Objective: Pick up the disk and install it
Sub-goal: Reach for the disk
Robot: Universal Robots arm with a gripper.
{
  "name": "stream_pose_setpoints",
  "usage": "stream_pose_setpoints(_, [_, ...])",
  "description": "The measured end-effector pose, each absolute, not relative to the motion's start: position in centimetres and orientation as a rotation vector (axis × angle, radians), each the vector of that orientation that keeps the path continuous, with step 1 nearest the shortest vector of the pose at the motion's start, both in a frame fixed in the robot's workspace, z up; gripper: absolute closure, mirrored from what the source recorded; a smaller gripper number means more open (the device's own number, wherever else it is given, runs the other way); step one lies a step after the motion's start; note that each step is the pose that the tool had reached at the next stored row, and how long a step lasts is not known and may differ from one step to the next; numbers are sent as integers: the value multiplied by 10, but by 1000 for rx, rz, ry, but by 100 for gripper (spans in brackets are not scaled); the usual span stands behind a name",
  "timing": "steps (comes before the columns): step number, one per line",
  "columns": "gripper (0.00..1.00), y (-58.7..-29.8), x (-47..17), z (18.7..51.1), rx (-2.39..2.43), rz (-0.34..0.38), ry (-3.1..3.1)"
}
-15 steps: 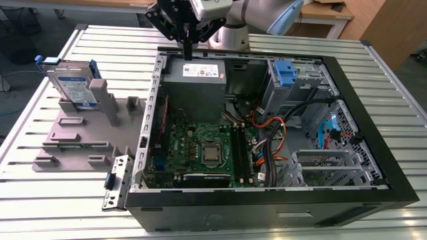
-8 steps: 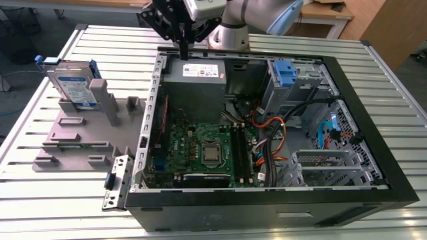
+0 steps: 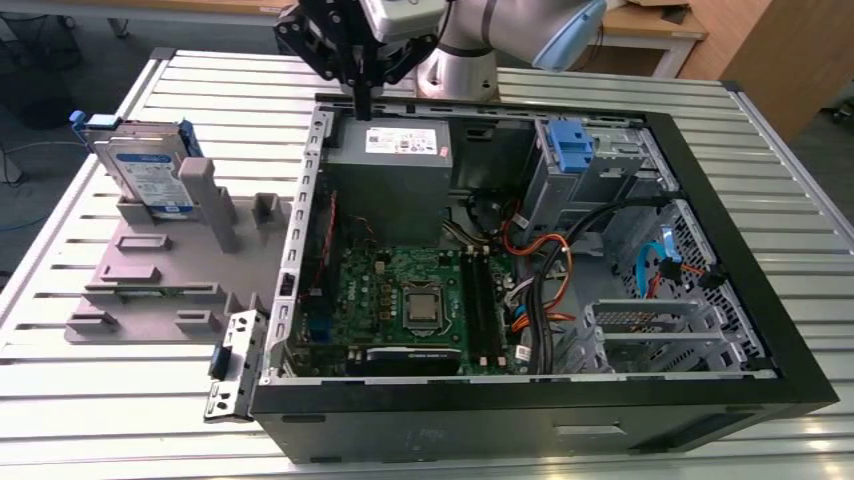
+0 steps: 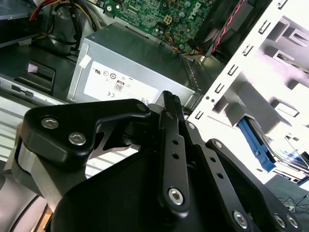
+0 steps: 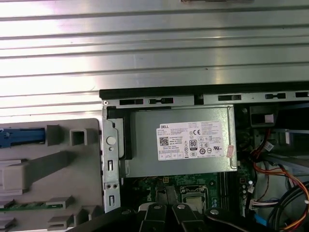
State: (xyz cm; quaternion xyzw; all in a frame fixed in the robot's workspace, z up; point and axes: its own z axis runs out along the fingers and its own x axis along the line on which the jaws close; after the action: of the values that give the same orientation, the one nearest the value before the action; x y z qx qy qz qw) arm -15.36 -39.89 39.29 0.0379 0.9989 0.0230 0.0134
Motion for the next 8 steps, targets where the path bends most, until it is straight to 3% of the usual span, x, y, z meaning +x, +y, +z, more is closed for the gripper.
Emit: stream_pose_setpoints(8, [89, -399, -155, 393, 118, 71, 3112])
